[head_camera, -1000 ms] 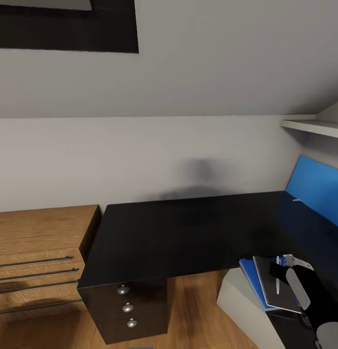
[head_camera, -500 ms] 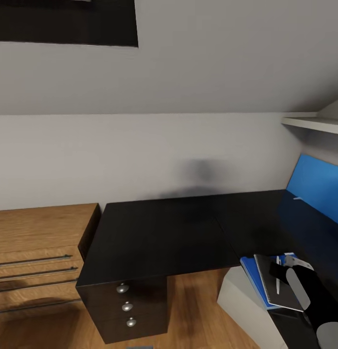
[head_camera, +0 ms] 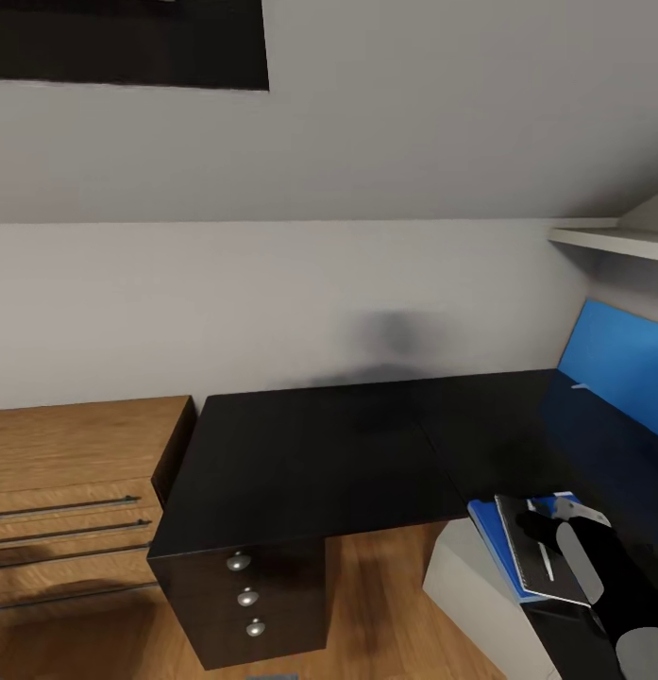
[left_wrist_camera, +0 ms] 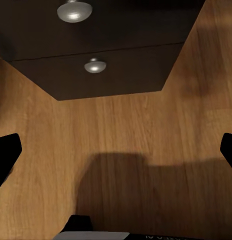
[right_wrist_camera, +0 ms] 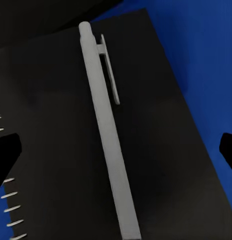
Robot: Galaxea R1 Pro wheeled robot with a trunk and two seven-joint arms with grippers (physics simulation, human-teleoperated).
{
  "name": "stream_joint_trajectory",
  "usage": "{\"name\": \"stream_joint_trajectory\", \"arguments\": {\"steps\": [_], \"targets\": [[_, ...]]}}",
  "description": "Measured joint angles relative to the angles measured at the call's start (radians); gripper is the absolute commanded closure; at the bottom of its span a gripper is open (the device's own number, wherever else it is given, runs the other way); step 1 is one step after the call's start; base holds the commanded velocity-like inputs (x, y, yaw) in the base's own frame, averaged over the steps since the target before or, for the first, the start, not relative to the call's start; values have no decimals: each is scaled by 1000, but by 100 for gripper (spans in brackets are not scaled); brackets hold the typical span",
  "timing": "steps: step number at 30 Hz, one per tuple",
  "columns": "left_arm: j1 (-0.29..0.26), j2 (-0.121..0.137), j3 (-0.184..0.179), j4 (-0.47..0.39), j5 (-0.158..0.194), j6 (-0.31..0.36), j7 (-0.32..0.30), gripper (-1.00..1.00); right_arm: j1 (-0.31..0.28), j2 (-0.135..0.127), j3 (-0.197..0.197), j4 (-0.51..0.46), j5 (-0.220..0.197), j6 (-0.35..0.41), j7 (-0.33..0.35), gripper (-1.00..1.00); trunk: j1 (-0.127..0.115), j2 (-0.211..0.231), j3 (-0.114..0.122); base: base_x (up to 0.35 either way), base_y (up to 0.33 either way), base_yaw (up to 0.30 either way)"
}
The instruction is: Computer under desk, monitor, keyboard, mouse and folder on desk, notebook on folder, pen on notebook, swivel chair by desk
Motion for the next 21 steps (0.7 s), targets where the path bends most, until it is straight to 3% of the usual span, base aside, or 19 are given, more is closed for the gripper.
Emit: {"name": "stream_joint_trajectory", "arguments": {"steps": [9,16,21], "targets": [[0,0,1,0,0,0,0,-100,0,0,-2,-9,0,0,3,-100,0,0,0,0,0,0],[0,0,0,1,1,0,-1,-100,4,3,-6,-170,-8,18,1,-100,0,0,0,0,0,0],[0,0,-1,2,1,0,-1,-100,6,19,-7,-224,-11,42,0,-100,0,0,0,0,0,0]]}}
